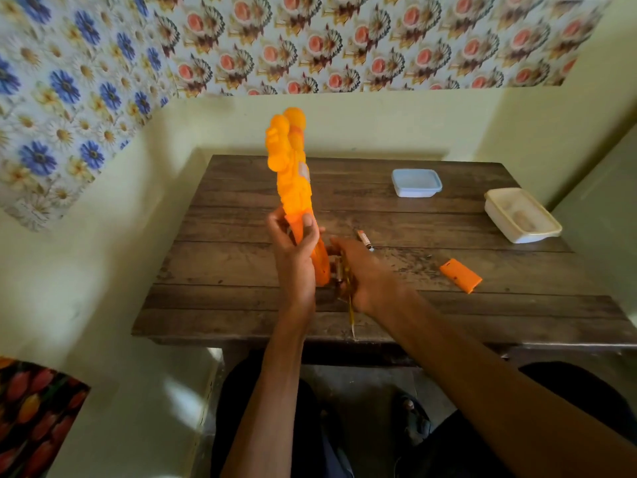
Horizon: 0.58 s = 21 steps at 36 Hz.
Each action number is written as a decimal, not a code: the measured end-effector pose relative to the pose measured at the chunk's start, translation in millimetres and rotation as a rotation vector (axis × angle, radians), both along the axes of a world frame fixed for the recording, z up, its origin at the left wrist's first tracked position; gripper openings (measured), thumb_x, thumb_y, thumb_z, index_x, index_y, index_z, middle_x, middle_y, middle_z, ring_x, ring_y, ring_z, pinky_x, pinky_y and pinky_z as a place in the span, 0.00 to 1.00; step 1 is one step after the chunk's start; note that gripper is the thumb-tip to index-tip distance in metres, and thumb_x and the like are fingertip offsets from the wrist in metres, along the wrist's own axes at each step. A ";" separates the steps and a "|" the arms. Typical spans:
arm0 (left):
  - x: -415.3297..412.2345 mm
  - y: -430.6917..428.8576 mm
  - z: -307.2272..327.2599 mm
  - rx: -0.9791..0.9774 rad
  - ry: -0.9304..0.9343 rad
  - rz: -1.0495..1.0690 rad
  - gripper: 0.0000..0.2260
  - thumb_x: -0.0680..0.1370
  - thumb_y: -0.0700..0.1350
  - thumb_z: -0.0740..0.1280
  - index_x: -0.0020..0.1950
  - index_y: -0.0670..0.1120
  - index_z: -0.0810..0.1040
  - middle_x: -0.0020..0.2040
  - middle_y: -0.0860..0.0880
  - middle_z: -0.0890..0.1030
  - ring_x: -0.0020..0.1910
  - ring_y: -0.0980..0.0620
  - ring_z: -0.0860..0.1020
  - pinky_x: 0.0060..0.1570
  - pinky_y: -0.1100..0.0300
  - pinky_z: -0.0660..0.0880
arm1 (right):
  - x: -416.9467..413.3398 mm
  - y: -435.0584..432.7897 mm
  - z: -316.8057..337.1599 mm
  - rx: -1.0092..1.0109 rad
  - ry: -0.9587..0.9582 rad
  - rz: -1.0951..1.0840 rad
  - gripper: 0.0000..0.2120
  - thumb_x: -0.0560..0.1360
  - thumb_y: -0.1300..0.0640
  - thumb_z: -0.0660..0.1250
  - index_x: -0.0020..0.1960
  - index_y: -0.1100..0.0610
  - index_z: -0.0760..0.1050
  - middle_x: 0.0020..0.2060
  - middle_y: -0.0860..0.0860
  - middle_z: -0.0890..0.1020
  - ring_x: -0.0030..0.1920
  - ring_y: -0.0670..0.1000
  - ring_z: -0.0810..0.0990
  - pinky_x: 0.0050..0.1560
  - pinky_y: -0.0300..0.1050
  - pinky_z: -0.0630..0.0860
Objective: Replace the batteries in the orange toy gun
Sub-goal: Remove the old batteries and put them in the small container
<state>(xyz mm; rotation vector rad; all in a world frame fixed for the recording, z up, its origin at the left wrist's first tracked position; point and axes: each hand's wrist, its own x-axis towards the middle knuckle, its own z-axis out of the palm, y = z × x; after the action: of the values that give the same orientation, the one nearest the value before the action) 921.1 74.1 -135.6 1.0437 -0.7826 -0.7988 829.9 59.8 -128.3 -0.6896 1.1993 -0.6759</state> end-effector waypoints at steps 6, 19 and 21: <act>-9.5 -1.6 20.2 0.041 -0.266 0.024 0.17 0.76 0.47 0.69 0.61 0.50 0.67 0.55 0.45 0.76 0.52 0.50 0.77 0.50 0.57 0.76 | 2.9 5.1 -5.1 -0.110 0.103 0.024 0.14 0.75 0.44 0.64 0.41 0.52 0.80 0.37 0.51 0.82 0.36 0.49 0.80 0.37 0.44 0.74; -38.7 -25.2 51.2 0.535 -1.049 0.213 0.23 0.77 0.46 0.64 0.71 0.45 0.64 0.65 0.41 0.70 0.64 0.40 0.70 0.57 0.47 0.69 | -148.7 -61.7 -54.4 0.045 1.024 0.151 0.20 0.83 0.61 0.54 0.69 0.74 0.64 0.70 0.68 0.67 0.70 0.64 0.65 0.69 0.51 0.60; -40.4 -27.2 50.5 0.544 -1.093 0.241 0.24 0.76 0.45 0.66 0.70 0.45 0.64 0.64 0.41 0.71 0.64 0.40 0.70 0.56 0.48 0.68 | -150.1 -62.6 -55.7 0.016 1.056 0.223 0.18 0.83 0.65 0.53 0.67 0.76 0.65 0.68 0.70 0.69 0.69 0.66 0.67 0.66 0.51 0.63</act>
<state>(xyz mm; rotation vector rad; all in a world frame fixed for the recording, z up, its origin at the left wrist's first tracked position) 880.7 47.0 -85.0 2.0783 -1.3414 -0.1601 679.8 -2.8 -184.1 -1.2093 2.0327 -0.0633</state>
